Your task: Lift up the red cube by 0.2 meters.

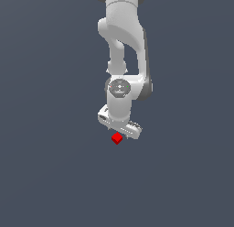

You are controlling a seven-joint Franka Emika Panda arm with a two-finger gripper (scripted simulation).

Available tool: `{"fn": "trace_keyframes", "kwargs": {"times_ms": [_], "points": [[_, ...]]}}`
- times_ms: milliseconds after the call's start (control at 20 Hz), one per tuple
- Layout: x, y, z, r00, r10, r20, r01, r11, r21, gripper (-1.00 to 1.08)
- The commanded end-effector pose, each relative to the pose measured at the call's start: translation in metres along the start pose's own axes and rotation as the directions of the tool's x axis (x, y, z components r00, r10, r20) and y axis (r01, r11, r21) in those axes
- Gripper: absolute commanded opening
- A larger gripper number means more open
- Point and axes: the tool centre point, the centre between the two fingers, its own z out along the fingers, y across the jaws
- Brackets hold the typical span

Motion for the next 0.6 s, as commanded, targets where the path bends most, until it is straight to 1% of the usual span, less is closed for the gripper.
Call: {"fn": "trace_keyframes", "kwargs": {"times_ms": [0, 300, 550], "points": [[0.002, 0.001, 0.015, 0.998, 0.071, 0.001, -0.071, 0.998, -0.002, 1.0], [0.006, 0.002, 0.041, 0.981, 0.196, 0.005, -0.196, 0.981, -0.004, 1.0], [0.008, 0.003, 0.055, 0.966, 0.258, 0.007, -0.258, 0.966, -0.005, 1.0]]}}
